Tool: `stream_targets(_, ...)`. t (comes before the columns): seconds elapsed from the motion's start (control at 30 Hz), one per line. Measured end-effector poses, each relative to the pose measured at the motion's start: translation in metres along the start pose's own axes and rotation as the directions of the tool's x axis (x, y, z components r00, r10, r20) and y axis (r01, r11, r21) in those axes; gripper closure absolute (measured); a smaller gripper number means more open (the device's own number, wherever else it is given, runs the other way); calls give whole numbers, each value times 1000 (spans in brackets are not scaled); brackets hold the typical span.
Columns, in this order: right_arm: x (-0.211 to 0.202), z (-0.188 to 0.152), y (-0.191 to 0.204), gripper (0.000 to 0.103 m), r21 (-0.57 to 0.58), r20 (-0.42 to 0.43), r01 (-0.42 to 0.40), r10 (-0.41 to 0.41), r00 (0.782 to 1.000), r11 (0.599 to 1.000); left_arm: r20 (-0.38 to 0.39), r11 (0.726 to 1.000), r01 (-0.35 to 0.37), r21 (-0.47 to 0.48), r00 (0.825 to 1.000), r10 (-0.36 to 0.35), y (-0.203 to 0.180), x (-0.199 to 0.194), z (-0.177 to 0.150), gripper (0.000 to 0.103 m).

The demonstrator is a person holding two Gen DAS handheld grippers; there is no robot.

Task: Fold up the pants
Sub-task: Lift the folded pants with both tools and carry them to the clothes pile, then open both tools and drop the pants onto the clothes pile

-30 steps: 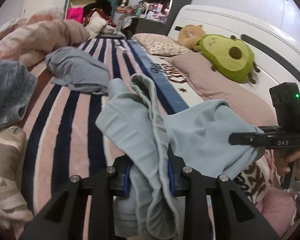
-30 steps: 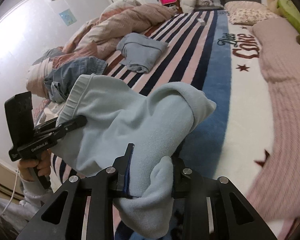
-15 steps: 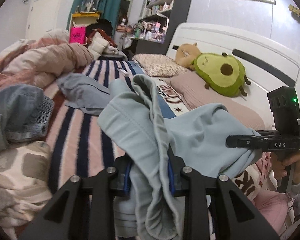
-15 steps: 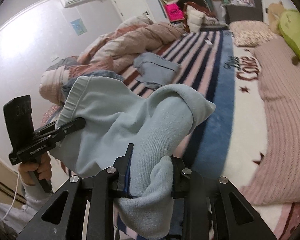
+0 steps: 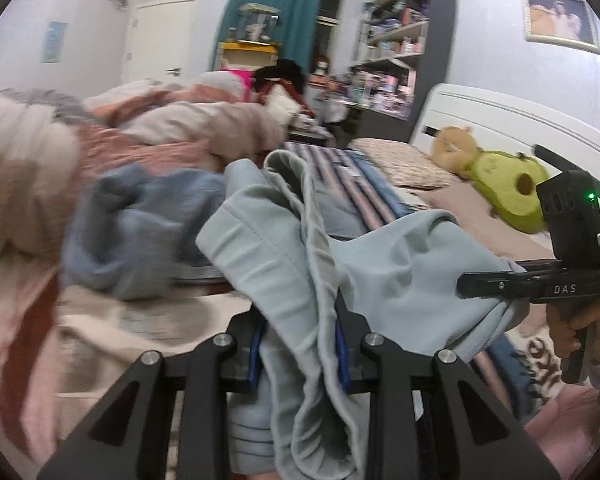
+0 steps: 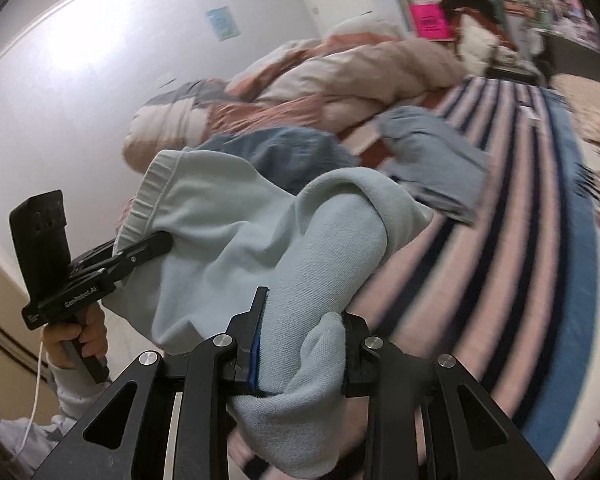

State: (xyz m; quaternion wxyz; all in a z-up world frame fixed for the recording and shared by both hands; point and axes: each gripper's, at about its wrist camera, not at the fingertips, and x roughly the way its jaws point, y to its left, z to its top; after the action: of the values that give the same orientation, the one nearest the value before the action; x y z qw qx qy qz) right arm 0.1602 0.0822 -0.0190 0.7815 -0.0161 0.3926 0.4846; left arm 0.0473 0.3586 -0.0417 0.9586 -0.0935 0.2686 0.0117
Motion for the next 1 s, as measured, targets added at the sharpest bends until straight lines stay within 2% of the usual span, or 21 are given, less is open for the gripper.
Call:
stream_targets(0.1,41,16,22,81,-25,-26,-53,52,998,998,-3,997,-73,-30,997,73,36,-3,-2,79)
stream_targets(0.2,80,28,42,81,-40,-42,-102,100,994,994,-8,986,-158,-45,987,158,68,-8,-6,79)
stream_targets(0.33,129,36,63,81,-42,-70,-154,151,986,987,-48,962,-262,-84,965,258,114,-4,-16,79)
stream_targets(0.47,164,32,72,81,-35,-112,-162,157,981,986,-119,943,-319,-99,944,307,142,15,-36,78)
stream_targets(0.53,176,26,70,81,-37,-131,-148,142,981,988,-152,932,-350,-98,931,333,150,28,-46,77)
stream_targets(0.57,180,23,68,81,-32,-142,-148,143,980,988,-163,931,-351,-106,929,332,153,30,-52,77)
stream_targets(0.7,184,21,61,81,3,-152,-161,159,976,987,-155,931,-338,-139,936,316,156,24,-54,77)
stream_targets(0.8,182,21,64,81,-23,-169,-150,144,975,988,-172,920,-374,-118,920,352,155,27,-53,68)
stream_targets(0.93,187,18,62,73,-30,-181,-120,113,977,992,-181,912,-386,-142,915,360,155,24,-59,64)
stream_targets(1.0,185,20,60,69,-17,-181,-115,110,977,993,-183,903,-409,-131,905,384,151,21,-58,60)
